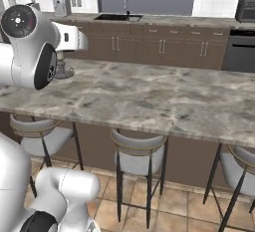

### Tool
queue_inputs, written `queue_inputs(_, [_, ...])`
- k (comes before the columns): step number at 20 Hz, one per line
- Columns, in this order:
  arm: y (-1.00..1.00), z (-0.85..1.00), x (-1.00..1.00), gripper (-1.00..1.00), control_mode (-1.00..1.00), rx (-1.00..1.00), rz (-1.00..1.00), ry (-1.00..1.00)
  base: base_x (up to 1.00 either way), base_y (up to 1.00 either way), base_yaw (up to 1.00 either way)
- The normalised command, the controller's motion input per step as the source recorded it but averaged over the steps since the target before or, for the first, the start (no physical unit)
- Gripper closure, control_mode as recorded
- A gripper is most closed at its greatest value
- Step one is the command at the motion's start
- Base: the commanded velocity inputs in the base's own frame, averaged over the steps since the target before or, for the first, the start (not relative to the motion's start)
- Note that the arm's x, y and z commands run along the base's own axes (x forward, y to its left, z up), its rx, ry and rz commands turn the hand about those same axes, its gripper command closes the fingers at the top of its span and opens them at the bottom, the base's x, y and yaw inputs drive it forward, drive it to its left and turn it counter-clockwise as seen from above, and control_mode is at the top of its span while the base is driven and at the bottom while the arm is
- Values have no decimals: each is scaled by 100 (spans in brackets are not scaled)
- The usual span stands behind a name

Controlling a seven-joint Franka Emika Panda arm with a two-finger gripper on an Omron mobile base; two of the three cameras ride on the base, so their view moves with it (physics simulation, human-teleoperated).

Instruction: Get the candle and the liquor from the cabinet and move them to the dining counter.

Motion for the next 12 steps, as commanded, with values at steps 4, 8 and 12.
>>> queue_inputs(4, [0,0,0,100,100,0,0,0,64,-1,0])
queue_inputs(8, [0,0,0,100,100,0,0,0,51,-7,-7])
queue_inputs(12, [0,0,0,100,100,0,0,0,33,-6,-14])
